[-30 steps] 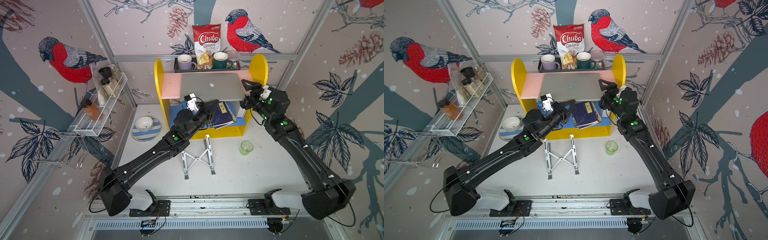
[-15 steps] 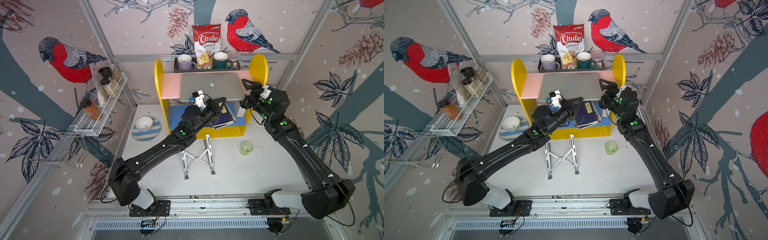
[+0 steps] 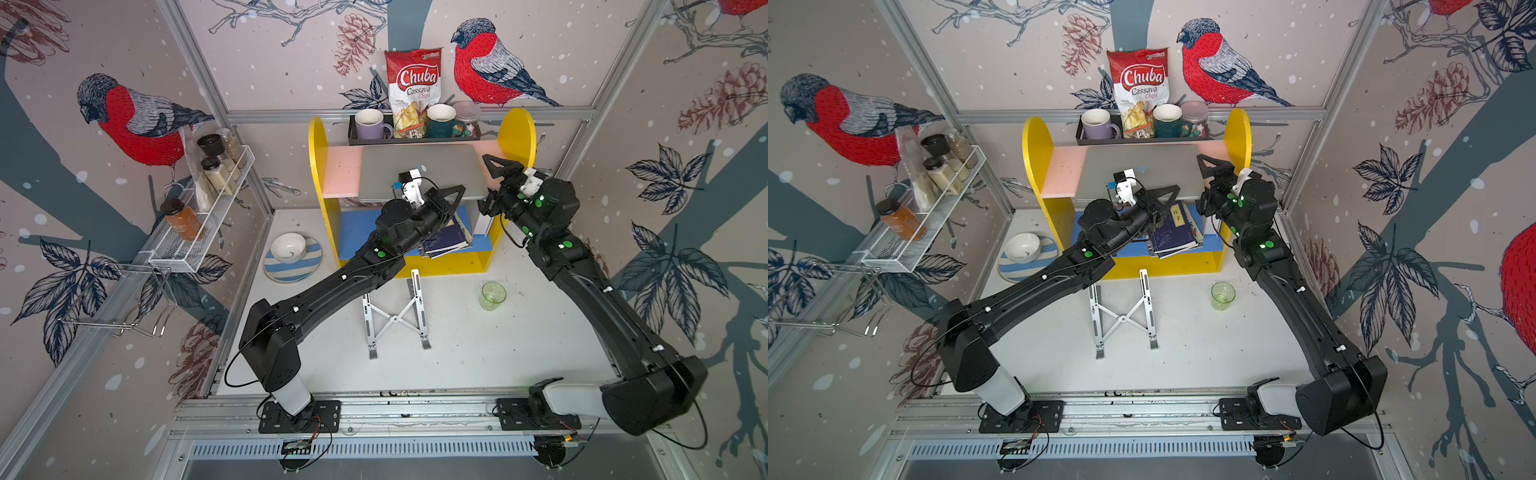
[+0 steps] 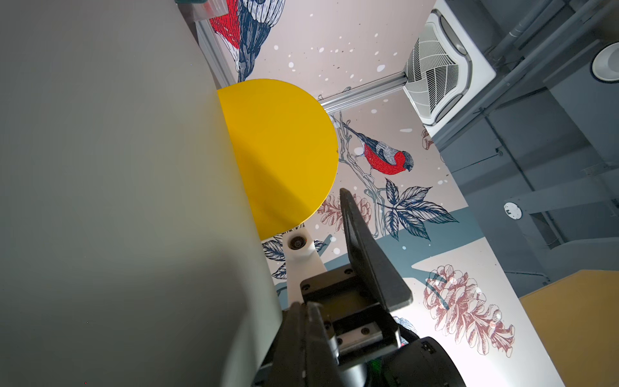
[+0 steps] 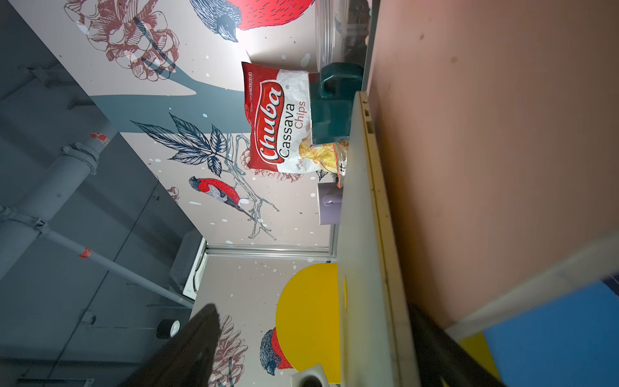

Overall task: Close the laptop lid and set it aside
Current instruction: Place the laptop on the shelf.

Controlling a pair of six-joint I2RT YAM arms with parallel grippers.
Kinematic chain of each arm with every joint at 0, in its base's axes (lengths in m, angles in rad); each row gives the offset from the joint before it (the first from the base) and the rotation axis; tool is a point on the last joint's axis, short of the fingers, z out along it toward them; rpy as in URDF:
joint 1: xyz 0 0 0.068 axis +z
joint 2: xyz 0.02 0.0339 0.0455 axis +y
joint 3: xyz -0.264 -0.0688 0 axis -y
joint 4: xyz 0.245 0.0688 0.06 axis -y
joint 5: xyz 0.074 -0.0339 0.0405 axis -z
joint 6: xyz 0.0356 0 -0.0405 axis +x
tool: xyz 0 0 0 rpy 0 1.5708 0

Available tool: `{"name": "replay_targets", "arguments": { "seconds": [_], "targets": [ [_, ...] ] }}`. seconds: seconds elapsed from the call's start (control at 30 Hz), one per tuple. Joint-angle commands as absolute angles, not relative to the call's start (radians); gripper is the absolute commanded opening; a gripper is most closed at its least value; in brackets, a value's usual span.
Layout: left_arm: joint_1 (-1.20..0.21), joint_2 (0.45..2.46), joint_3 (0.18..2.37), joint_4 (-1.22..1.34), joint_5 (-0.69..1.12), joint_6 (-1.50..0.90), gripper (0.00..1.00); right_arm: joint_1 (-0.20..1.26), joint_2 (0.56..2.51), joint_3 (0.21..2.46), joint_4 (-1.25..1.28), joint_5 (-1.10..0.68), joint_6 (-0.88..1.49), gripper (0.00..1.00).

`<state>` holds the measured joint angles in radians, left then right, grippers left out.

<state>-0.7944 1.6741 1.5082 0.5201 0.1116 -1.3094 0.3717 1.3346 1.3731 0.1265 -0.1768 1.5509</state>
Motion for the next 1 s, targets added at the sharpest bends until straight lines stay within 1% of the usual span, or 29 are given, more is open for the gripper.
{"name": "replay_targets", "arguments": {
  "seconds": [0.0,0.23,0.63,0.97],
  "targets": [
    [-0.777,1.691,1.516,0.584,0.12,-1.32,0.0,0.37,1.343,1.36,0.018,-0.186,1.575,0.89],
    [-0.761,1.727,1.58,0.581,0.143,-1.301,0.01,0.365,1.341,1.344,0.027,-0.195,1.578,0.93],
    [-0.732,1.824,1.655,0.604,0.163,-1.329,0.01,0.357,1.332,1.335,0.002,-0.212,1.582,0.96],
    [-0.727,1.859,1.7,0.622,0.161,-1.336,0.01,0.34,1.229,1.275,-0.105,-0.152,1.557,0.99]
  ]
}}
